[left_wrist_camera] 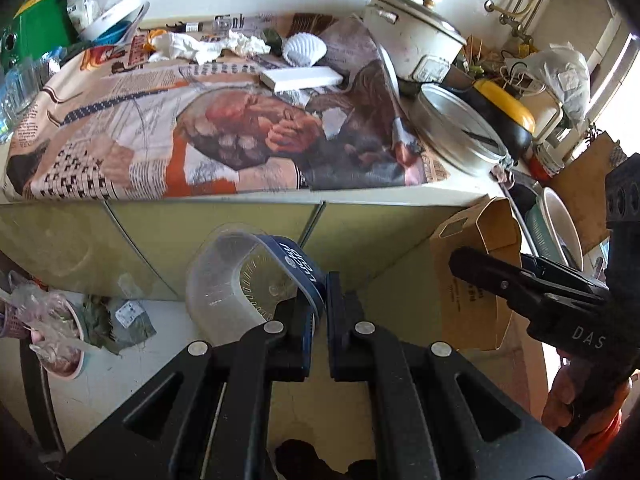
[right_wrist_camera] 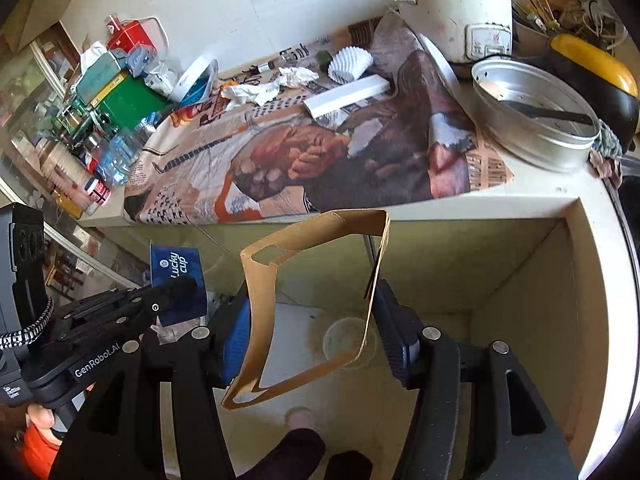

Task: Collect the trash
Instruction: 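Carry the cup and sleeve down toward the white floor bin with both tools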

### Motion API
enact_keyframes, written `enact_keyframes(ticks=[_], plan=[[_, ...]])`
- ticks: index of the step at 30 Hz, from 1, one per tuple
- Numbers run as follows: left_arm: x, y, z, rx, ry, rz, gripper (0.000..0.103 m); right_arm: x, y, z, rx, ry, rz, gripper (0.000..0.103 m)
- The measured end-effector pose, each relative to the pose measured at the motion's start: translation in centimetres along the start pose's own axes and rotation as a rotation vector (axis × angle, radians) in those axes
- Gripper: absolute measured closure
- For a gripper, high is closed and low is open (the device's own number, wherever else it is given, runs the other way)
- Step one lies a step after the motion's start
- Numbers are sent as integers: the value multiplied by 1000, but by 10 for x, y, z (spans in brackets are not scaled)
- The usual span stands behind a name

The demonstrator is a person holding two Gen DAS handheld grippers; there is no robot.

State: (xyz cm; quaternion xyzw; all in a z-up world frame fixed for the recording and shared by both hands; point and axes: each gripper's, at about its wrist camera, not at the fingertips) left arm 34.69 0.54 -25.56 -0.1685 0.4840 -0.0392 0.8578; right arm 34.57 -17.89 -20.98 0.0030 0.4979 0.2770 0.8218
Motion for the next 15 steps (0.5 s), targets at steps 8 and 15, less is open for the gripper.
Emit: enact_keyframes(ticks=[8,15], plan=[[99,33,-39,-10,167,-12,99,80,-34,-45,89,80,6,48],[188,89,-73,27,216,-6,99,174,-50,-79,164,92,-19,48]])
Point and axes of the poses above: each gripper's, at about its wrist camera, not at the fingertips, and x roughly the way its jaws point, y to its left, z to its top, and after that the axes turned 3 degrees about -x, right-handed
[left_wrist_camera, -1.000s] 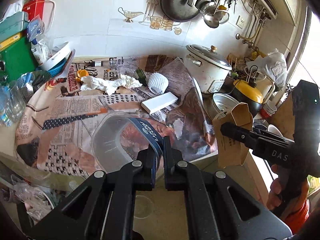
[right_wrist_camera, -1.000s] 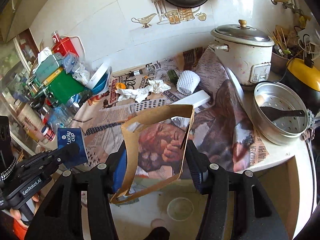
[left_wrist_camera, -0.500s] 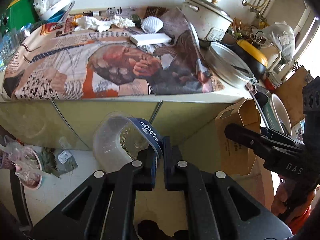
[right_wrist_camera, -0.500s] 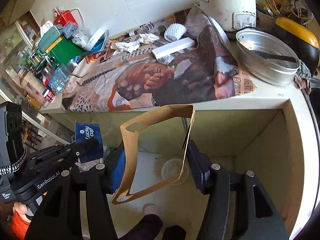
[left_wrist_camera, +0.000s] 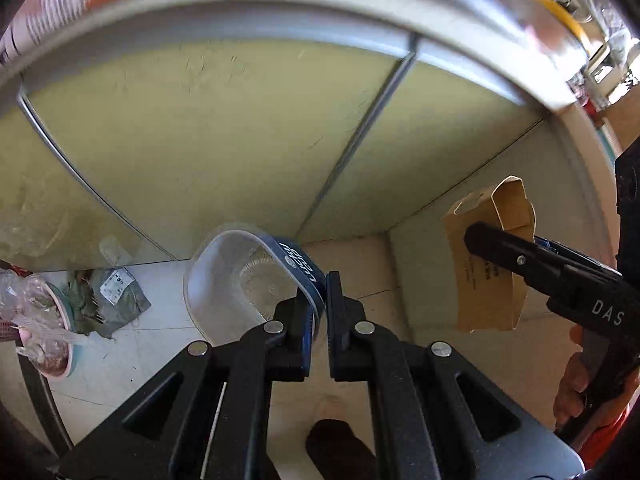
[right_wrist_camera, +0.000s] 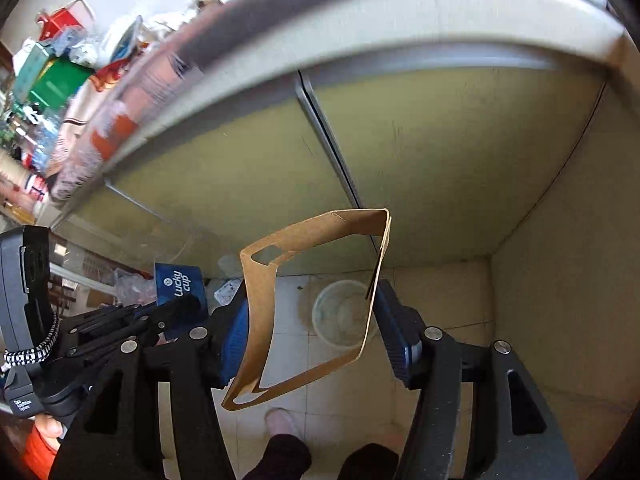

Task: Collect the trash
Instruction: 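Carry the cup and sleeve down toward the white floor bin with both tools, then open both tools over the bin, dropping the cup and sleeve inside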

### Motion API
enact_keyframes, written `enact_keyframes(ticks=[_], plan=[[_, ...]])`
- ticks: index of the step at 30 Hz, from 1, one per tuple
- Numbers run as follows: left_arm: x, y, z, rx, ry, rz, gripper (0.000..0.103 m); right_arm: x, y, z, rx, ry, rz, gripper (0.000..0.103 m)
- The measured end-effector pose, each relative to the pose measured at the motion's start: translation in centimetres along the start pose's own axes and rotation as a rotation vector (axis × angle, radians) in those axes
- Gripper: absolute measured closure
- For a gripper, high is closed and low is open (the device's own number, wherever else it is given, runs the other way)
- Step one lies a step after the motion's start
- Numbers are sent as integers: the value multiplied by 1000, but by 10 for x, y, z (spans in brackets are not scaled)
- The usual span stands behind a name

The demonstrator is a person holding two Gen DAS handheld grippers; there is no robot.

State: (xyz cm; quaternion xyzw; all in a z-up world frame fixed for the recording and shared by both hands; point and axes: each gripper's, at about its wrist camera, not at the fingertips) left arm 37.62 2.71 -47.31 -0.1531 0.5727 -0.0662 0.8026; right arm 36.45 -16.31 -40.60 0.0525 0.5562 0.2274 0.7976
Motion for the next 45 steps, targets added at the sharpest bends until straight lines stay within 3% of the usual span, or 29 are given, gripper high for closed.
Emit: enact_keyframes(ticks=[8,12,18,23,30,37,42,45], plan=[[90,71,-22,-55,6,-36,99,130,-7,-46,-1,53,-23,47],[136,97,-37,-53,11,1,99,190,-12,-69,-5,92,-12,47],[197,123,-54,-53,40,-5,99,258,-27,-98,-20,128,1,42],[222,134,-62,-40,40,-8,99,299,-36,-109,-47,162,33,40],[246,138,-66,-13,15,-1,99,314,-40,-117,-106,153,36,40],[265,142,-73,-7,27,-13,99,316,-58,-126,-80,191,78,39],[267,145,-75,0,11,-8,99,296,-56,-128,-126,137,4,39],[264,147,-77,2,-7,-13,99,285,-54,-135,-168,82,10,25]])
Point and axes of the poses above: each gripper's, at about its wrist camera, not at the fingertips, and x roughly the way its jaws point, y to its left, z to its top, and after that the axes turned 3 degrees about -x, right-handed
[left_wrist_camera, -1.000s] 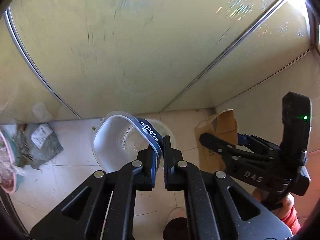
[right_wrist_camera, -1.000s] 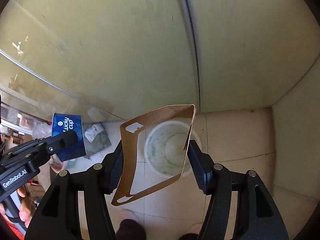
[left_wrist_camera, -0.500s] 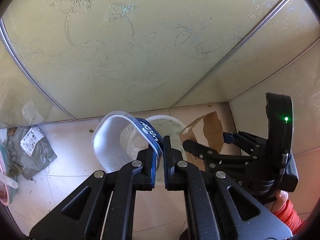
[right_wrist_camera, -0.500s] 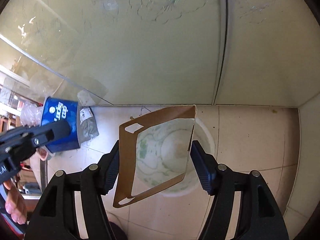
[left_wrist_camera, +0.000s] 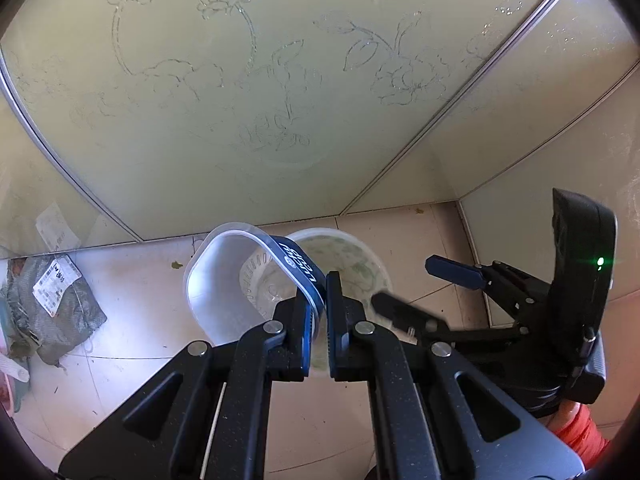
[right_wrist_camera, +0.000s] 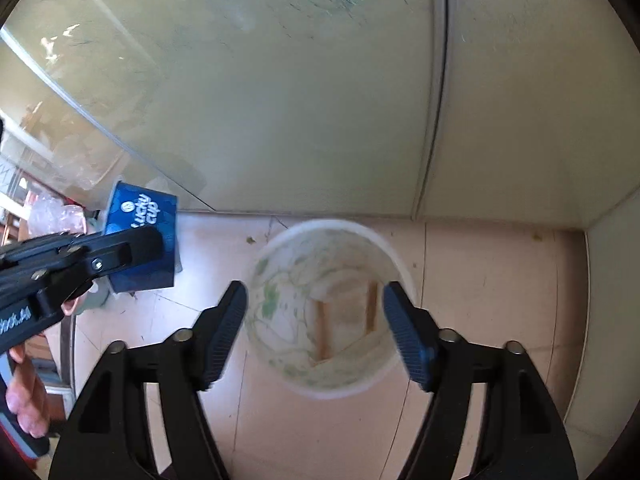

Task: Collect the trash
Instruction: 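Open both tools over the bin, dropping the cup and sleeve inside, then raise both tools back up to the counter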

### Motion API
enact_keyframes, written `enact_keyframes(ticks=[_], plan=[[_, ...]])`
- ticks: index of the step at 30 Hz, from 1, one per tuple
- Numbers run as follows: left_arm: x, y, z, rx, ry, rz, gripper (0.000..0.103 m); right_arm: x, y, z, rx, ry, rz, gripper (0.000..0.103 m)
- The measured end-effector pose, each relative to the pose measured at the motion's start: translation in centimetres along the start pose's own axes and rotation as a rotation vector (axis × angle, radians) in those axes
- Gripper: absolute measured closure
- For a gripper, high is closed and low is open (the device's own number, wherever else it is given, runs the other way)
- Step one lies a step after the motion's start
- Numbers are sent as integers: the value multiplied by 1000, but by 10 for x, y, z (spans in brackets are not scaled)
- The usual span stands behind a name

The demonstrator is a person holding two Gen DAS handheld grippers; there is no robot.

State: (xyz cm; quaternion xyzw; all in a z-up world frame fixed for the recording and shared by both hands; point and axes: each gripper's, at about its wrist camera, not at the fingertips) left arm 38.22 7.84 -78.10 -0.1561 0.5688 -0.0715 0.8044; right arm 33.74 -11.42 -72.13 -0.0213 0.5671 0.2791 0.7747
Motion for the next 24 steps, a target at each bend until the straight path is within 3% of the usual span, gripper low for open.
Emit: enact_keyframes(ticks=[5,12,14,16,20,24], plan=[[8,5,-3,0,12,-22,99,0,-3,-10,38,6,4,24],[38,-15,-9,41,95,-95,97,-13,-20,-15,117,8,-89,24],[46,-24,-10,68,106,-82,81,-15,-26,-15,137,10,-109,24],[51,-27,-10,60,117,-65,54,-22,-33,-15,156,7,-120,24],[46,-25,-9,23,130,-41,52,-39,-36,-14,179,3,-137,24],[11,-32,-5,5,125,5,52,-65,-29,-10,205,9,-136,24]])
Point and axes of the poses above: each gripper's, at about its wrist camera, not at the fingertips, and x roughly the way its jaws point, y to its left, z to its top, and after that the axes turned 3 degrees about -x, right-handed
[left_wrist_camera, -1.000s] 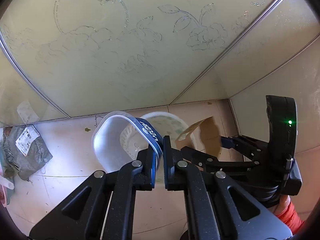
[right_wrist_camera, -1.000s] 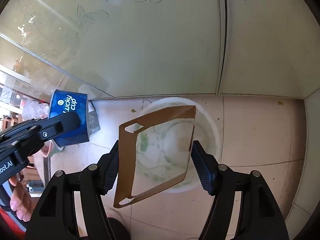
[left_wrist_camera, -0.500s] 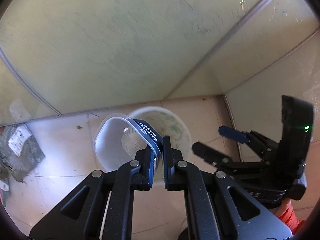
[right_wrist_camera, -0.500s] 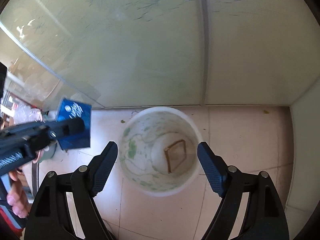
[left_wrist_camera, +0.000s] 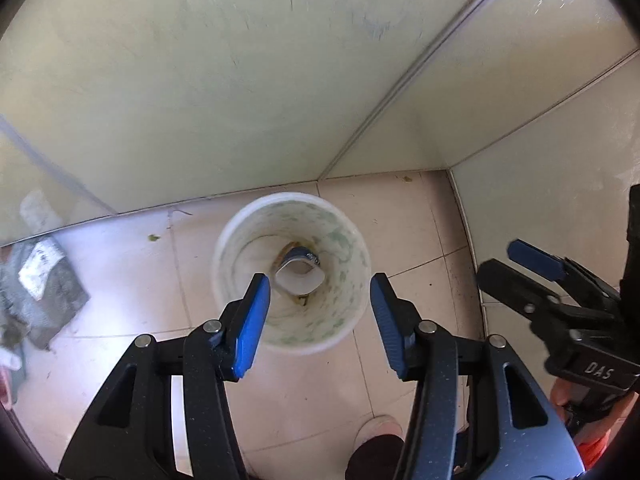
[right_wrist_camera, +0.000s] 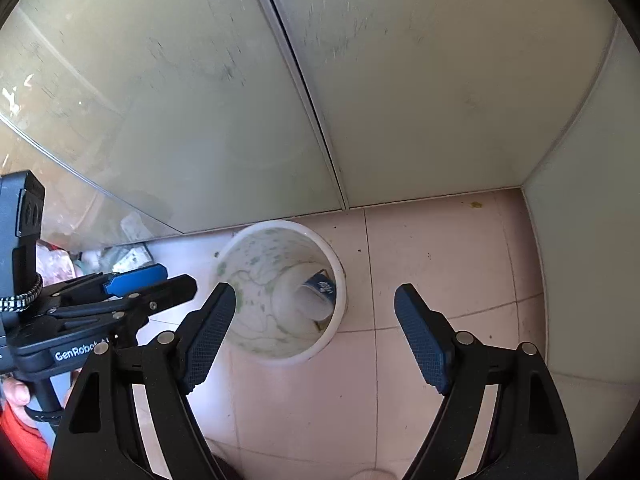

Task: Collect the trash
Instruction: 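Raise both tools back up to the counter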

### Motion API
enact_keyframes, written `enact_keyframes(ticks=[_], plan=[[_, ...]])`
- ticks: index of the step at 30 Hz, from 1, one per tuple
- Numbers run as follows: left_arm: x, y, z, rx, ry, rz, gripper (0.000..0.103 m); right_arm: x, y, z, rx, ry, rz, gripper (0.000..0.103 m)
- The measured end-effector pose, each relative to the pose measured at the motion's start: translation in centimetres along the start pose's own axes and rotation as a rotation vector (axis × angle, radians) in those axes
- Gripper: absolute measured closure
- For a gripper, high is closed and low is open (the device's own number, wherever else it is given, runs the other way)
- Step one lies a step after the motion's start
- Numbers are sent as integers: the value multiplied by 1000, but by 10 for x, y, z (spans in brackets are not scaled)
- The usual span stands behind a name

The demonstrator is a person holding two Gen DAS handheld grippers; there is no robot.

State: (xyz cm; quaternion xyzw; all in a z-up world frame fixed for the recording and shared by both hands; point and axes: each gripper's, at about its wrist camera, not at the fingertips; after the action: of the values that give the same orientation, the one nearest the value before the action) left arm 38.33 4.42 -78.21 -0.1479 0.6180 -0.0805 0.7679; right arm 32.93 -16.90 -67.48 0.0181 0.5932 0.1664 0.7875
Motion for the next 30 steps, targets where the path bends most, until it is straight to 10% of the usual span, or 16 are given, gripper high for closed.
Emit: enact_keyframes(ticks=[13,30], plan=[[-263,-91,20,57,-95,67,52,-222,73,63,-33,-49,31,24],[-596,-226,51,70,-552,123,43,-534,126,140,-216,-386,11,22]])
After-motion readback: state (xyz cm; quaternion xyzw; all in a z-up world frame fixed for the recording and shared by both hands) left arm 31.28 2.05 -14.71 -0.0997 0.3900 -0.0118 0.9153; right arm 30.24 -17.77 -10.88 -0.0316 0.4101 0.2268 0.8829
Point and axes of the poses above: each gripper's, at about its wrist camera, not at the fingertips, and x roughly the way its jaws point, y to its left, z to its top, and after that the axes turned 3 degrees about -x, right-handed
